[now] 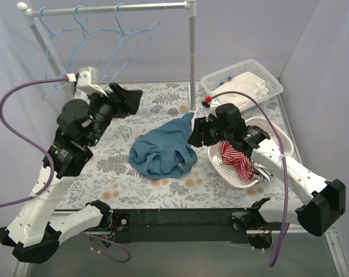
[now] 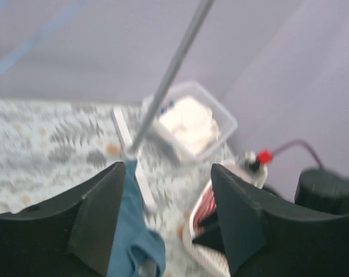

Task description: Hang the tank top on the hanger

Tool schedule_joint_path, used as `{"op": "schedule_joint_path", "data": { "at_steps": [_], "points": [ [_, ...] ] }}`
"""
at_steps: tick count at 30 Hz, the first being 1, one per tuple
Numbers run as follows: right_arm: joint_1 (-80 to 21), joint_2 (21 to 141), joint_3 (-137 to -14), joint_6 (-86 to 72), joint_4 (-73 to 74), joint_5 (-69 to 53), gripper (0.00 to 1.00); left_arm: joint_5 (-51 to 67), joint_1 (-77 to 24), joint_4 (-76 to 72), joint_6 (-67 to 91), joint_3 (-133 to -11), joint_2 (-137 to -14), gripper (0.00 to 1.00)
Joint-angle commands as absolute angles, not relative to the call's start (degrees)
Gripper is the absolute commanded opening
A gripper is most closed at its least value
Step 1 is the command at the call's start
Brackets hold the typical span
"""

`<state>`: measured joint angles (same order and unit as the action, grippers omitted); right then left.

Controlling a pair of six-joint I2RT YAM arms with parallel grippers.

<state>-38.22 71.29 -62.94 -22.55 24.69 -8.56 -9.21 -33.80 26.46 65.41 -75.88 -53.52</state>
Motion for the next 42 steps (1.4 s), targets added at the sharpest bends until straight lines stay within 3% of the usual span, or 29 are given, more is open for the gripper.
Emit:
{"op": "schedule_joint_path", "data": {
  "at_steps": [1,4,7,15,23,29,42],
  "points": [
    [-38.1,68.1,-61.6,-23.5,22.6,-12.0,0.63,-22.3,-33.3,19.9,53.9,-87.3,-63.2,0.66],
    [-38.1,65.4,-59.1,-24.1,21.6,-14.2,0.63,-22.3,-30.1,19.9,47.1,-97.1,-70.1,0.71],
    [-38.1,62.7,-57.2,-23.8,21.4,-14.6,0.63,-10.1,-19.9,25.0,49.5,-107.4,-78.6,0.72],
    [-38.1,55.8,-53.2,-23.2,23.4,-16.3,0.62,12.7,-5.8,23.9,50.9,-110.4,-85.9,0.74],
    [-38.1,54.3,-54.6,-20.1,25.1,-14.7,0.63,19.2,-2.8,28.7,44.2,-115.2,-93.2,0.61],
    [-38.1,54.3,-55.4,-18.5,26.1,-12.6,0.63,22.7,-2.8,28.0,41.9,-112.2,-94.0,0.56],
    [-38.1,53.8,-56.2,-16.8,26.4,-8.4,0.63,22.4,-2.8,23.7,41.9,-104.9,-90.4,0.22]
  ]
}}
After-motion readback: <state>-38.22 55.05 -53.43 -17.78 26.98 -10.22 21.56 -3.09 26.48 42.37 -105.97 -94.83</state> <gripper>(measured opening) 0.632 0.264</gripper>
